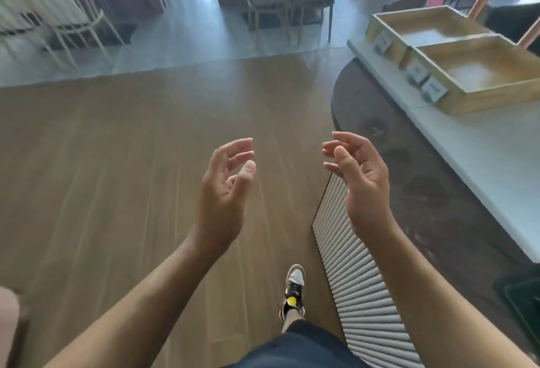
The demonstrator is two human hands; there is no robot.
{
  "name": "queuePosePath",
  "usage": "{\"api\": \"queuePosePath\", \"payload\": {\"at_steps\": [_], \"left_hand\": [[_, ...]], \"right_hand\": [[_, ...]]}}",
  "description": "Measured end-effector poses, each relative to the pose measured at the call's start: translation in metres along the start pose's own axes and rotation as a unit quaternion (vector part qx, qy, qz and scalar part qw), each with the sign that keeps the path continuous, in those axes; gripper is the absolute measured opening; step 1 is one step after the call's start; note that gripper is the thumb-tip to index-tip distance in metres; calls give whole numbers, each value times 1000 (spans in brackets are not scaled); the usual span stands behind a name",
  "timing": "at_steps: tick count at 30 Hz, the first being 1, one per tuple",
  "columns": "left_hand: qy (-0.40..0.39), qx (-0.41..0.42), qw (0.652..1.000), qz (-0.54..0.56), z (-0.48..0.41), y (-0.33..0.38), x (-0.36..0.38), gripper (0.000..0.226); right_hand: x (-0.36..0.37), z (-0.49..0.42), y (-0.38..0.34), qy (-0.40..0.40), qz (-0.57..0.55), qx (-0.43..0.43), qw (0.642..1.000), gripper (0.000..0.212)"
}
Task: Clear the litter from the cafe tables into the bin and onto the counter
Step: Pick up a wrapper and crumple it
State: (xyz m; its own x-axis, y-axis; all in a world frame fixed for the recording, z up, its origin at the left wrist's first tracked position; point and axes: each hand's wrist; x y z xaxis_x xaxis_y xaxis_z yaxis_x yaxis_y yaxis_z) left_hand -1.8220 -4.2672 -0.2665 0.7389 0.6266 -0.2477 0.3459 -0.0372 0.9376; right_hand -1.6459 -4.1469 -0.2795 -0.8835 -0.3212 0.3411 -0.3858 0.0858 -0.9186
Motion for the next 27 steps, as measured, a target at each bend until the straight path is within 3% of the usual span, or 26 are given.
{"api": "queuePosePath", "payload": {"at_steps": [14,27], "left_hand": [[43,-28,998,-47,-232,-28,64,37],[35,-5,999,18,-458,-106,95,40]], "right_hand": [[29,-271,52,-71,-19,35,997,24],[70,-470,126,-31,-2,41,999,27]]}}
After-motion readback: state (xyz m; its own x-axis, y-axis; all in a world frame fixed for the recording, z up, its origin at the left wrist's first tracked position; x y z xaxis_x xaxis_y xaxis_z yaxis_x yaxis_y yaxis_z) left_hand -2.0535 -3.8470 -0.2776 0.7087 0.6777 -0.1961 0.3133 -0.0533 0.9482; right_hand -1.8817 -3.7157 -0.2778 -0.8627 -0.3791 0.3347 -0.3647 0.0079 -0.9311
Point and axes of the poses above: each hand's wrist, its own z-axis away from the middle knuckle, its own x-axis out of the palm, y = z × x, and after that the axes turned 11 degrees about -z, right-handed
